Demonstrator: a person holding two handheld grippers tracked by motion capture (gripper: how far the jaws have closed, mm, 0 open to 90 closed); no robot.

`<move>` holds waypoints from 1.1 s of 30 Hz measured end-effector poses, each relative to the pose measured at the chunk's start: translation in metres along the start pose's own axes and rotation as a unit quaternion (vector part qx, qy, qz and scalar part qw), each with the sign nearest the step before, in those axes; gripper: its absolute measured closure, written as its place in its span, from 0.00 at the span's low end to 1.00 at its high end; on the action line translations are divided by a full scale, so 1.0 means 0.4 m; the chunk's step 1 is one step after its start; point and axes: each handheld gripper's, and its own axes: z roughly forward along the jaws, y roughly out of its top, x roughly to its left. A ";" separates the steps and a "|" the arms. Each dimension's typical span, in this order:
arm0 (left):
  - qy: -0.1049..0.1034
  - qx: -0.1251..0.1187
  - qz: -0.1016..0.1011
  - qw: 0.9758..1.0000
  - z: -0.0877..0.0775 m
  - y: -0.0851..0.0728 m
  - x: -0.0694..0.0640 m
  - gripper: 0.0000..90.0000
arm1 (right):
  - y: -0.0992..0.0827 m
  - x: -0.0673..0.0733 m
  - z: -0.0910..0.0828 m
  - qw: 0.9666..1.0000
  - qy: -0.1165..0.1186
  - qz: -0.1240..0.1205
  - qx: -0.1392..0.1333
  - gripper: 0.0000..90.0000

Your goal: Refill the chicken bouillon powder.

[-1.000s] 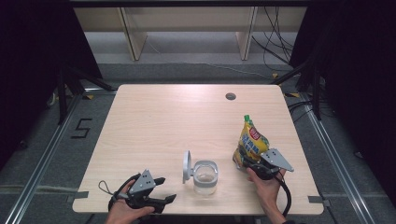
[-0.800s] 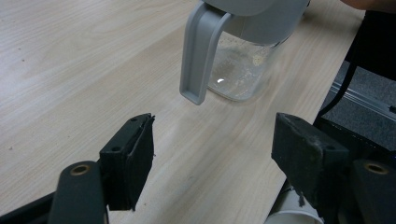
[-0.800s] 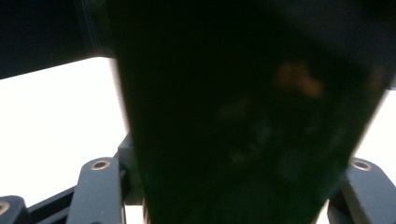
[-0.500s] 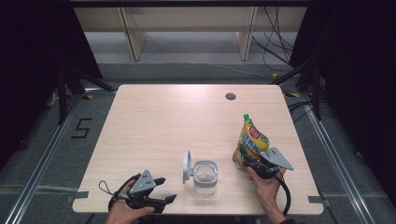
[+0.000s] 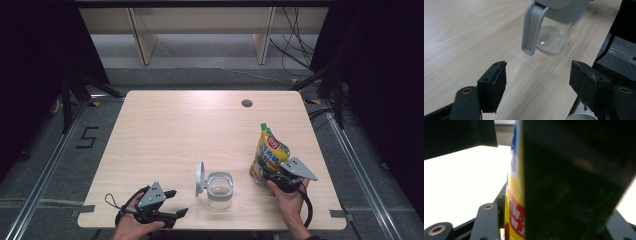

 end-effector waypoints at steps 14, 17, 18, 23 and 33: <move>0.004 0.005 0.005 1.000 -0.003 -0.001 0.004 0.32 | 0.021 0.038 -0.065 0.998 0.030 -0.054 0.011 0.55; 0.007 0.006 0.010 1.000 -0.003 -0.001 0.006 0.32 | 0.025 0.046 -0.083 0.997 0.039 -0.058 0.020 0.55; 0.003 0.004 0.005 1.000 -0.002 -0.001 0.005 0.32 | 0.028 0.048 -0.087 0.997 0.042 -0.068 0.015 0.55; 0.003 0.002 0.003 1.000 -0.003 -0.001 0.005 0.32 | 0.047 0.055 -0.119 0.991 0.037 -0.125 0.004 0.55; 0.008 0.005 0.004 1.000 -0.004 -0.002 0.008 0.32 | 0.068 0.087 -0.182 0.967 0.028 -0.251 0.020 0.55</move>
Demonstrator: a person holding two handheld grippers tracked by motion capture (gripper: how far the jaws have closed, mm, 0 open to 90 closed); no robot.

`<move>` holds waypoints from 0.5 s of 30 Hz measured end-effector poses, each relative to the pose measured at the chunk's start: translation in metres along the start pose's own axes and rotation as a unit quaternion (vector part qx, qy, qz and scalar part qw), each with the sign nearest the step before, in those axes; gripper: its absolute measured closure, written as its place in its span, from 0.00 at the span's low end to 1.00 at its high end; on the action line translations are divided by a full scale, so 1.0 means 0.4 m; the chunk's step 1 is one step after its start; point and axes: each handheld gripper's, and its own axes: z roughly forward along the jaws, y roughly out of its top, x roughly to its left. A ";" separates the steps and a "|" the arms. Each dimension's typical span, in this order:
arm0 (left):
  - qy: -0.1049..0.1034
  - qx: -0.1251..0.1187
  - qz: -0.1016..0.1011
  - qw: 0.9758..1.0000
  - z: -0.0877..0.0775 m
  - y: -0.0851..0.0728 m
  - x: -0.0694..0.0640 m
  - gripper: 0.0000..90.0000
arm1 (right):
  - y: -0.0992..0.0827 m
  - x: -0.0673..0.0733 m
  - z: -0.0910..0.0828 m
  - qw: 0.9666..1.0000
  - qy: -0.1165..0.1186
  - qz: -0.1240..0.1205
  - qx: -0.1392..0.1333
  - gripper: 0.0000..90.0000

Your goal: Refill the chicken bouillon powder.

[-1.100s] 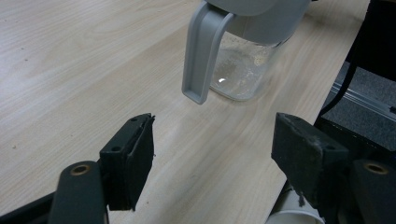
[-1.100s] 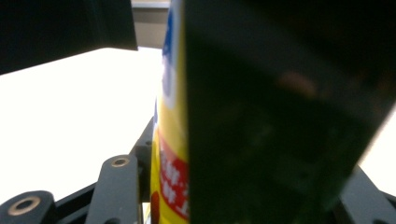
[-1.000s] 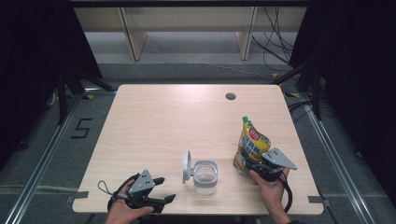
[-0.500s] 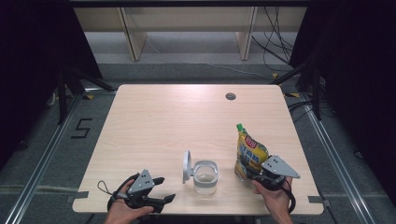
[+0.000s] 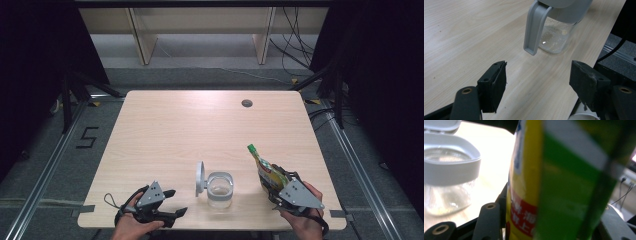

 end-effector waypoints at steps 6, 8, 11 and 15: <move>0.003 0.005 0.009 1.000 0.000 -0.001 0.003 0.32 | 0.017 0.018 -0.018 0.997 -0.004 -0.070 0.014 0.55; 0.004 0.001 0.006 1.000 0.001 -0.002 0.003 0.32 | 0.024 0.026 -0.024 0.995 -0.011 -0.098 0.020 0.55; -0.002 -0.004 -0.003 1.000 0.003 -0.003 0.000 0.32 | 0.033 0.036 -0.034 0.992 -0.012 -0.123 0.023 0.55; -0.001 -0.007 -0.004 1.000 0.004 -0.003 0.001 0.30 | 0.042 0.040 -0.042 0.985 -0.023 -0.166 0.029 0.55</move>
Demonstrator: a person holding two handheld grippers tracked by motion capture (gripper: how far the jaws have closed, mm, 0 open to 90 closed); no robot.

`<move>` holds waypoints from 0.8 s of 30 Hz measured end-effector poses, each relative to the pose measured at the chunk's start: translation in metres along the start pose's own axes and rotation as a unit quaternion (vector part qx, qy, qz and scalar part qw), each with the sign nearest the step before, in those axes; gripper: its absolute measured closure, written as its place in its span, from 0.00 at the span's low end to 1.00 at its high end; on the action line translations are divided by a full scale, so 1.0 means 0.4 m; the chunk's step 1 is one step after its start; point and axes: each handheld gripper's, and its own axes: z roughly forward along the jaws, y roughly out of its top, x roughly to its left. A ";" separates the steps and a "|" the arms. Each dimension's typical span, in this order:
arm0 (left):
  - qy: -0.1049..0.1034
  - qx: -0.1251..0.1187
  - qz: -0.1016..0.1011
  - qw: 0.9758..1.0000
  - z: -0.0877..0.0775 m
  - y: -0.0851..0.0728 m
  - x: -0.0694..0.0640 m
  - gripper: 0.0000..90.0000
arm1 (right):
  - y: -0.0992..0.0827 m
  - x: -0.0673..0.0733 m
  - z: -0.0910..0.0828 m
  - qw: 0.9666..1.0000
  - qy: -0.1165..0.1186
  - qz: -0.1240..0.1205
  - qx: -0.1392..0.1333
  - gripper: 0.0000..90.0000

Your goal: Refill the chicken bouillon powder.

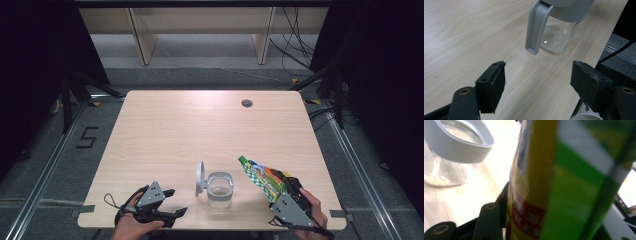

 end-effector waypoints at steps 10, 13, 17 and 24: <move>0.005 -0.003 -0.003 1.000 0.002 -0.001 -0.001 0.28 | 0.014 0.006 -0.009 0.998 -0.006 -0.057 0.010 0.55; 0.005 -0.003 -0.003 1.000 0.002 -0.001 -0.001 0.28 | 0.020 0.012 -0.011 0.997 -0.009 -0.076 0.016 0.55; 0.005 -0.003 -0.003 1.000 0.002 -0.001 0.000 0.28 | 0.028 0.015 -0.015 0.996 -0.009 -0.091 0.019 0.55; 0.007 -0.005 -0.002 1.000 0.003 -0.002 -0.001 0.28 | 0.036 0.019 -0.018 0.991 -0.020 -0.128 0.027 0.55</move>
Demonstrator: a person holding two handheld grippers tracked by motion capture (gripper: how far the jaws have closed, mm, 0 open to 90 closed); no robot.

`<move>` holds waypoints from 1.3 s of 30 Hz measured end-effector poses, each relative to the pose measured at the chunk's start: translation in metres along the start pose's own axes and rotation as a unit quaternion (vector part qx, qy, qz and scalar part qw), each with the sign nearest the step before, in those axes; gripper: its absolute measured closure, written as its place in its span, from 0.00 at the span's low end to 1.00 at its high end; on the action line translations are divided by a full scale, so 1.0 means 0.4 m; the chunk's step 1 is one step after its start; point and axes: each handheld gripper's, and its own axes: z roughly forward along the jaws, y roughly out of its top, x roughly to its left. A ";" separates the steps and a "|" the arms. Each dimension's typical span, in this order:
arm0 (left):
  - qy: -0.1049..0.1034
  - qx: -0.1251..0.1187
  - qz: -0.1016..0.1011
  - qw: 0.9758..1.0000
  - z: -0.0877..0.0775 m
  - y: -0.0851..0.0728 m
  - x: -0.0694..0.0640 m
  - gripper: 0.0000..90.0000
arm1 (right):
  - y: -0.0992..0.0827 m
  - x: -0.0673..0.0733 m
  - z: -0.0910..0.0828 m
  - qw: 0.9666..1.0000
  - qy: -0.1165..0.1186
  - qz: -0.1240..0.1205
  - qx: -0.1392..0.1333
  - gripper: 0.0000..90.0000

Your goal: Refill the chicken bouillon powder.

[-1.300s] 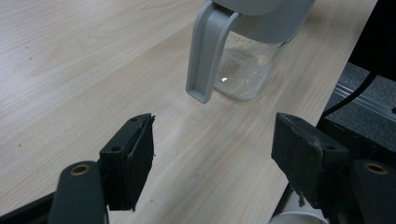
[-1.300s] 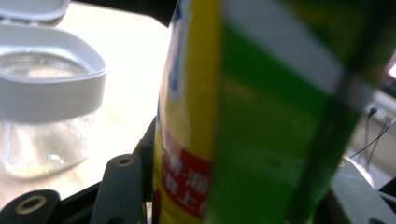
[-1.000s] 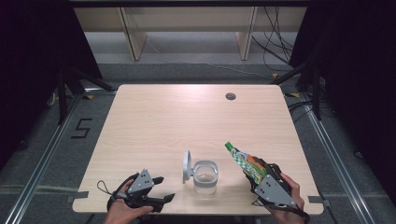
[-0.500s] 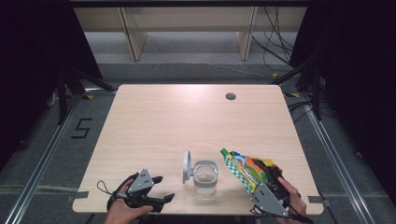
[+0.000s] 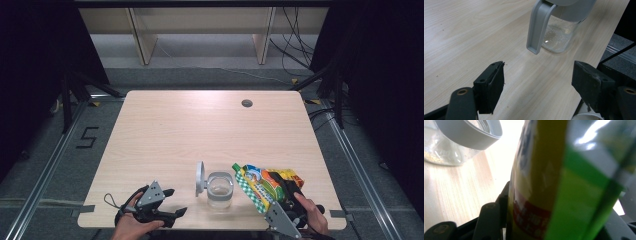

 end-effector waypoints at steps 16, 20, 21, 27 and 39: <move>-0.002 0.002 0.002 1.000 -0.001 0.001 0.002 0.28 | 0.020 0.007 -0.008 0.999 -0.009 -0.047 0.000 0.55; -0.002 0.006 0.003 1.000 -0.003 0.001 0.002 0.28 | 0.025 0.008 -0.006 0.997 -0.005 -0.071 -0.004 0.55; -0.001 0.004 0.006 1.000 -0.002 0.001 0.002 0.28 | 0.024 0.014 -0.008 0.998 -0.007 -0.056 -0.001 0.55; -0.001 0.001 -0.002 1.000 -0.001 0.000 0.001 0.28 | 0.034 0.018 -0.012 0.996 -0.011 -0.088 0.003 0.55; -0.001 0.002 -0.001 1.000 -0.001 0.000 0.001 0.28 | 0.042 0.020 -0.014 0.993 -0.003 -0.118 0.009 0.55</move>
